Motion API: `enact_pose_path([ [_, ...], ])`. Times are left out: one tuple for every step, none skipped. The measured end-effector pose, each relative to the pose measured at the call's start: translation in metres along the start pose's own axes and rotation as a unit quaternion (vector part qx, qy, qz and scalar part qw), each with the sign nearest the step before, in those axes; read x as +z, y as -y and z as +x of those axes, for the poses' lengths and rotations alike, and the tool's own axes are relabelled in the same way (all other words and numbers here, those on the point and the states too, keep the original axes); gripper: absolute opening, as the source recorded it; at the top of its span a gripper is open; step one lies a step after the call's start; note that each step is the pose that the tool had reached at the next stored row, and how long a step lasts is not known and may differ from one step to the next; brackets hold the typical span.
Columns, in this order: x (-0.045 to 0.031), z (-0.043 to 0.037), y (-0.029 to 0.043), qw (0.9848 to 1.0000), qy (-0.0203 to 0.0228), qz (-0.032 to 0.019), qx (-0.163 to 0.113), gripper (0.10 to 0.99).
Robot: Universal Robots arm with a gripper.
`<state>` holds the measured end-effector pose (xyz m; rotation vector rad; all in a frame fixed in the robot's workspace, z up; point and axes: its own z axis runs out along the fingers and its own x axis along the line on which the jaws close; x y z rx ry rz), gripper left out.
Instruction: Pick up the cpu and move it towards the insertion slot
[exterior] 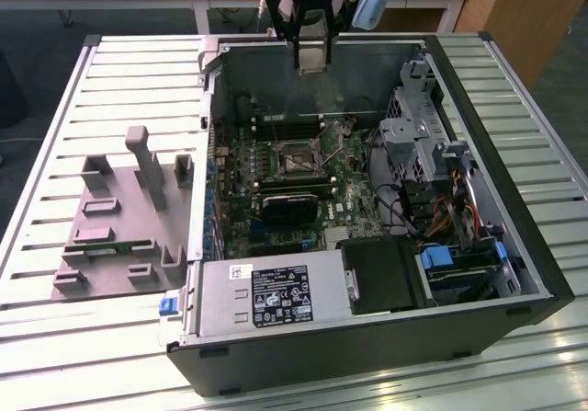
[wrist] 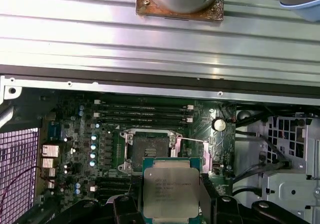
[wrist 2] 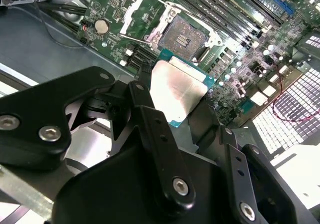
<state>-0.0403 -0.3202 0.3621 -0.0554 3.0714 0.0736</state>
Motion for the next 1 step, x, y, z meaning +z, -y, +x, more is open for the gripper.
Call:
enact_pose_path([
  [0.0000,0.0000,0.0000,1.0000,0.0000,0.0000,0.000,0.537],
])
